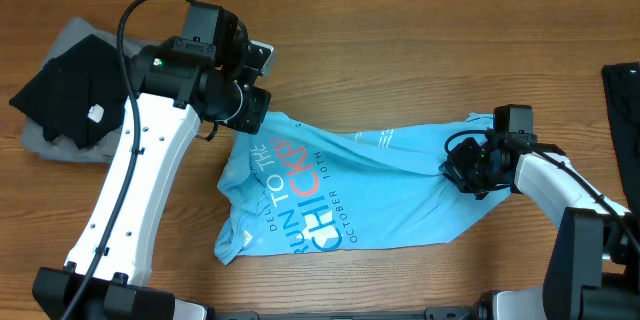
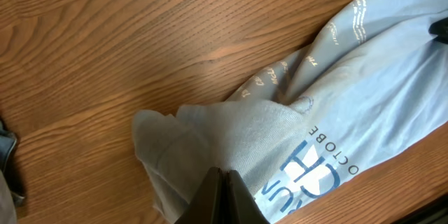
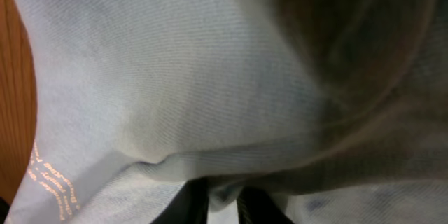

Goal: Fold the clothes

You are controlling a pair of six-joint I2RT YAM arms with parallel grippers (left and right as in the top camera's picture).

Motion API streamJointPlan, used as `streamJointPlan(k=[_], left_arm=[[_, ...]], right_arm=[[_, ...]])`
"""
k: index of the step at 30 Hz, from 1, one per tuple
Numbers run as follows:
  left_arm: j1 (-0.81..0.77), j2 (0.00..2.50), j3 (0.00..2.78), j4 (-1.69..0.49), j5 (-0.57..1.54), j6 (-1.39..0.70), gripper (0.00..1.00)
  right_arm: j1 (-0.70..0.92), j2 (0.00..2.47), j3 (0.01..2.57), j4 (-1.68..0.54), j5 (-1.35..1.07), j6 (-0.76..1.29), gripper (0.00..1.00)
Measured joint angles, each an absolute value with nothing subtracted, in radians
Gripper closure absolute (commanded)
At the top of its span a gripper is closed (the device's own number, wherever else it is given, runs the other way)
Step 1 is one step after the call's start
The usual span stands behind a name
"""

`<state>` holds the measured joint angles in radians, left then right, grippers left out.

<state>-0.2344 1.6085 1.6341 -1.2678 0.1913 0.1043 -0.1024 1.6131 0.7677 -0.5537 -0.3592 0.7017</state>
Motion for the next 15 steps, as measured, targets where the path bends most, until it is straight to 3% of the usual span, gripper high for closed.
streamJointPlan(k=[4,15], left_arm=[[-0.234,1.608,1.634,-1.268,0.191,0.104,0.96],[-0.234,1.608,1.674,-1.305,0.16,0.104,0.96]], right_arm=[[-0.104,1.613,0.768,-0.559,-0.355,0.703,0.96],[-0.104,1.501,0.889,-0.74,-0.332,0.555,0.95]])
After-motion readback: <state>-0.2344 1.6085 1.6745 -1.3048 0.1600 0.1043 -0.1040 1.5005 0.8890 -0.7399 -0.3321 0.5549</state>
